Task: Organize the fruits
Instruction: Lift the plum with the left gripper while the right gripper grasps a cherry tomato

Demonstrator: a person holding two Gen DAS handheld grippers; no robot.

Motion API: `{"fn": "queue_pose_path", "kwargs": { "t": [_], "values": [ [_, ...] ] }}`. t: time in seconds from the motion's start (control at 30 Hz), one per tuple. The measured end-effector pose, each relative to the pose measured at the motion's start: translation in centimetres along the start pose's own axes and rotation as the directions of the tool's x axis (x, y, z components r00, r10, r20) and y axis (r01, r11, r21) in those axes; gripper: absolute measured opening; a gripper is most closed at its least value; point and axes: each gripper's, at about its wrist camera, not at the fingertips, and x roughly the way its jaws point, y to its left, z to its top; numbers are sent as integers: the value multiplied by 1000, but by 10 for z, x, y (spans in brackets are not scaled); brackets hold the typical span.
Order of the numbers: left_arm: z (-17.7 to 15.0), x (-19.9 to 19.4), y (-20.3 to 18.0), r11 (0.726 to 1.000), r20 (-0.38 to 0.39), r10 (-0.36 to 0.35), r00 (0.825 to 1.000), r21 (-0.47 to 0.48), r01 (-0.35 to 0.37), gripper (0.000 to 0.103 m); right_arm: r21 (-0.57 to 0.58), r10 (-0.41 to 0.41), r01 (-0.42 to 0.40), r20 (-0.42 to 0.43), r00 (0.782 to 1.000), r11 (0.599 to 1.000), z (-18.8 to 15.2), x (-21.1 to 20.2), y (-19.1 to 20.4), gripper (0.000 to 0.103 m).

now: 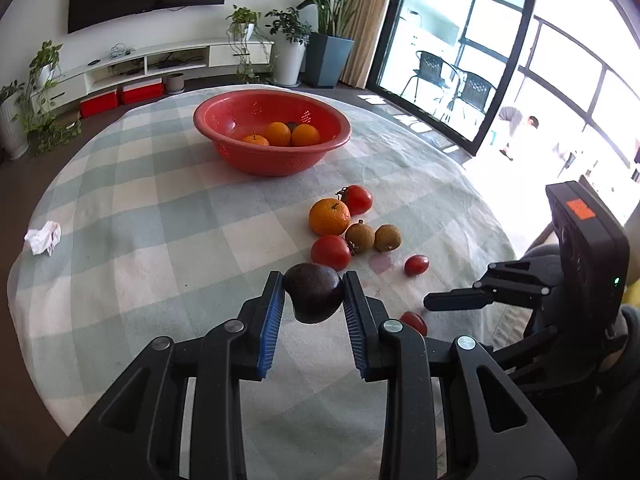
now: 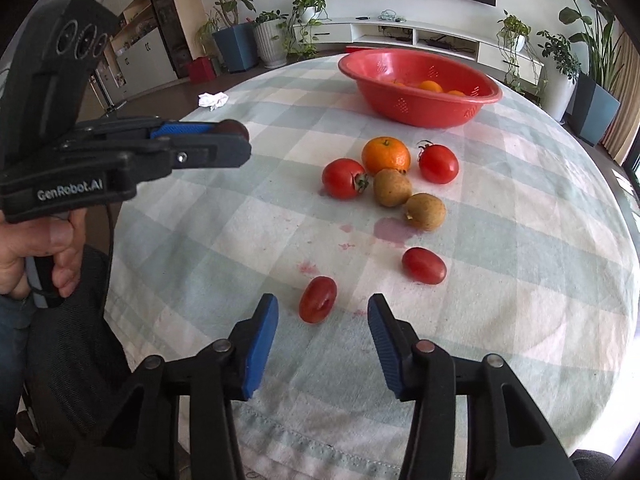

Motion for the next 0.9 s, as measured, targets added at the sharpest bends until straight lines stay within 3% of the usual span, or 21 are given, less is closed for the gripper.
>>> {"fn": "queue_pose_path", "kwargs": {
  "t": [0.4,0.67,0.9],
  "values": [
    [-15,10,-5,999,24,9,1000,-50,-8,28,-69,-60,60,-7,998,996,2,3,14,32],
    [-16,12,-6,999,24,9,1000,-33,-8,28,-102,-86,85,-6,996,991,3,5,20,23],
    [-17,12,-6,999,26,11,1000,-36,-11,28,-72,-73,73,-1,997,995,3,-1,16,22]
  ]
}}
